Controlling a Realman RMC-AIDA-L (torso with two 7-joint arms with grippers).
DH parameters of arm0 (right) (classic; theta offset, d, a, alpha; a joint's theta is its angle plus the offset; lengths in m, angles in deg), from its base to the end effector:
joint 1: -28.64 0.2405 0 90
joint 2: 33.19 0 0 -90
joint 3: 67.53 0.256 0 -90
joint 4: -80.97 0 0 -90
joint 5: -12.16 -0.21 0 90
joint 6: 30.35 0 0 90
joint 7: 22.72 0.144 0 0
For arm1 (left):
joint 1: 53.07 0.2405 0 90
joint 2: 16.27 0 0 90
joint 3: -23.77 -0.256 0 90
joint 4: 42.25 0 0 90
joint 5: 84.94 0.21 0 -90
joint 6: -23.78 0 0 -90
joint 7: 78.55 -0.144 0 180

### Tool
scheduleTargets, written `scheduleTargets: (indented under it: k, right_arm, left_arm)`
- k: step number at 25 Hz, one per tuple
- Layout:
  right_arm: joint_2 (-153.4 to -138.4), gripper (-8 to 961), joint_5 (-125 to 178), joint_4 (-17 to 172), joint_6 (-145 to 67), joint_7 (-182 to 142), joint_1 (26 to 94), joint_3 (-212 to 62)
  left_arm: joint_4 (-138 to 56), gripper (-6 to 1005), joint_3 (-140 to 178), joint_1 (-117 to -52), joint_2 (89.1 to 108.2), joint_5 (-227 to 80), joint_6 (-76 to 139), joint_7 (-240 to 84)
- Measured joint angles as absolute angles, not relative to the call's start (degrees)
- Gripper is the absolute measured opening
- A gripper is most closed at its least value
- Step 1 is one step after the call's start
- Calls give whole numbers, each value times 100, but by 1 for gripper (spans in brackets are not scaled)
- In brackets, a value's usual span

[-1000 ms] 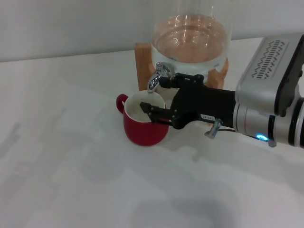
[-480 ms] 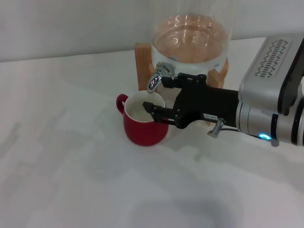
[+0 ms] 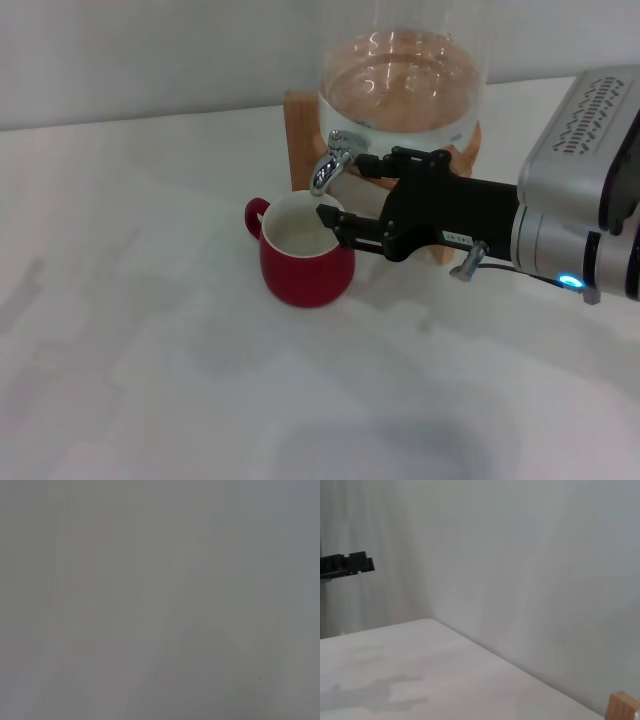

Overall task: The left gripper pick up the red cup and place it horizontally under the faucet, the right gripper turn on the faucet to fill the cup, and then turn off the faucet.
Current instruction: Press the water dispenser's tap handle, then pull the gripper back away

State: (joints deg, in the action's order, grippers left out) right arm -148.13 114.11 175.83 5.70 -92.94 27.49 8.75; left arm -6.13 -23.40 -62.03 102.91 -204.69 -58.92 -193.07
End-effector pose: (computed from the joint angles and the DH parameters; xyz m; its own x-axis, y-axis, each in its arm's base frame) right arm 0.1622 0.2946 -0.0065 0.8772 -0.1473 -0.4570 -0.4060 -0.7355 -0.5424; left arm -0.3278 0.2794 0.0806 0.4266 -0.0372 0.9037 0.7809 -0.4890 -0.3888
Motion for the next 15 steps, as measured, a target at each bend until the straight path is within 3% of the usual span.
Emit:
scheduleTargets:
  k: [15]
  right_arm:
    - [-14823,719,11402,17587,575,-9286,2732,929]
  left_arm:
    - [-613,886,-2351,-6212,10291,-20454,-5892,-19298]
